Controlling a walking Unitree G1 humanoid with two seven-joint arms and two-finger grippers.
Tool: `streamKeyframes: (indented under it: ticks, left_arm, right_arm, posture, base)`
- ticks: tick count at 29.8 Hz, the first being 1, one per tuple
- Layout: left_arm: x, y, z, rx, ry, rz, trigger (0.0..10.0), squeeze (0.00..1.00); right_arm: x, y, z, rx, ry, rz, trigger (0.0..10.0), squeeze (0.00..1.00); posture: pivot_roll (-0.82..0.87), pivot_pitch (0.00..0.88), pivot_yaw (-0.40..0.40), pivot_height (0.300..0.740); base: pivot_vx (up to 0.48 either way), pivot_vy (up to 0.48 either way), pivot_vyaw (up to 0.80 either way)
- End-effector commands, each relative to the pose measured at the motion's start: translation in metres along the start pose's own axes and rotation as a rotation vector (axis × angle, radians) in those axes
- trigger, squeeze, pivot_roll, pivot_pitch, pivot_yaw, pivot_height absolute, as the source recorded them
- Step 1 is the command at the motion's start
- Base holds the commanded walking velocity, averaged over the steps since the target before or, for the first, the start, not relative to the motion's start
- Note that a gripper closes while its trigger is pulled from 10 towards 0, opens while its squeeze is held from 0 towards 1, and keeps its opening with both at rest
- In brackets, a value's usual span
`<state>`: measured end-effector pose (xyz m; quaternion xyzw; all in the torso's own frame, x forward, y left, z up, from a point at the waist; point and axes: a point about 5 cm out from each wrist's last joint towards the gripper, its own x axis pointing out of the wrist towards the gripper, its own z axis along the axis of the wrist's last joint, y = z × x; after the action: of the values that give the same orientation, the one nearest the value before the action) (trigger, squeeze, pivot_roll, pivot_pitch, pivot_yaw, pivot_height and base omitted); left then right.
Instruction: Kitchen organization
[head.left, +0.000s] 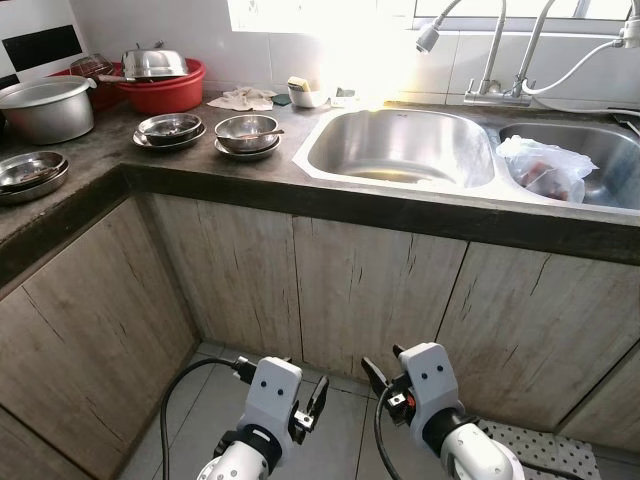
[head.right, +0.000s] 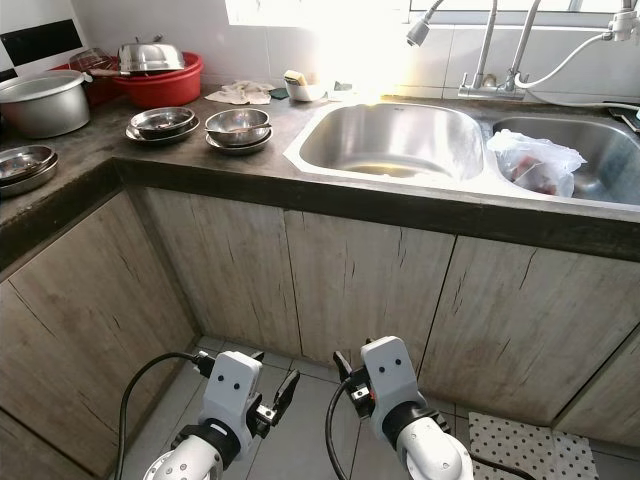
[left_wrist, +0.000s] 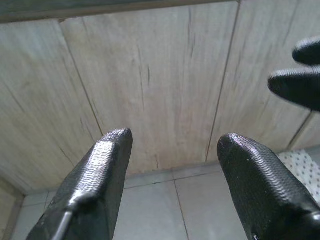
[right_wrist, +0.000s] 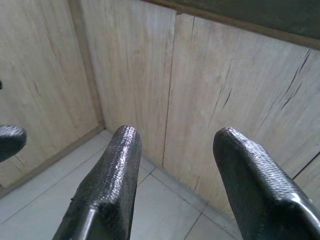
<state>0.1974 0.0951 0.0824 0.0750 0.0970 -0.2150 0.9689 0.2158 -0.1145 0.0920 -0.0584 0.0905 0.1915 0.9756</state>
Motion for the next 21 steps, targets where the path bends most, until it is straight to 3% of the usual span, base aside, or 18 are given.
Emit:
streamKeyframes:
  ticks: [1, 4, 8, 21]
  left_arm:
    - [0.001, 0.005, 0.011, 0.089, -0.062, -0.001, 10.0, 0.0]
    - [0.002, 0.011, 0.012, 0.123, -0.075, 0.021, 10.0, 0.0]
    - [0.002, 0.016, 0.011, 0.086, -0.072, 0.063, 10.0, 0.0]
    - [0.003, 0.018, 0.013, 0.043, -0.089, 0.115, 10.0, 0.0]
  right_arm:
    - [0.004, -0.011, 0.008, -0.043, -0.036, -0.03, 10.0, 0.0]
    - [0.006, -0.017, 0.012, -0.072, -0.049, -0.05, 10.0, 0.0]
    - [0.007, -0.024, 0.018, -0.095, -0.066, -0.061, 10.0, 0.0]
    - [0.014, -0.015, 0.029, -0.071, -0.113, -0.024, 10.0, 0.0]
  posture:
    - [0.01, 0.0, 0.009, 0.74]
    - [0.0, 0.0, 0.012, 0.74]
    - [0.0, 0.0, 0.007, 0.74]
    - [0.01, 0.0, -0.001, 0.74]
  base:
    - [0.0, 0.0, 0.0]
    - [0.0, 0.0, 0.0]
    - [0.0, 0.0, 0.0]
    - [0.0, 0.0, 0.0]
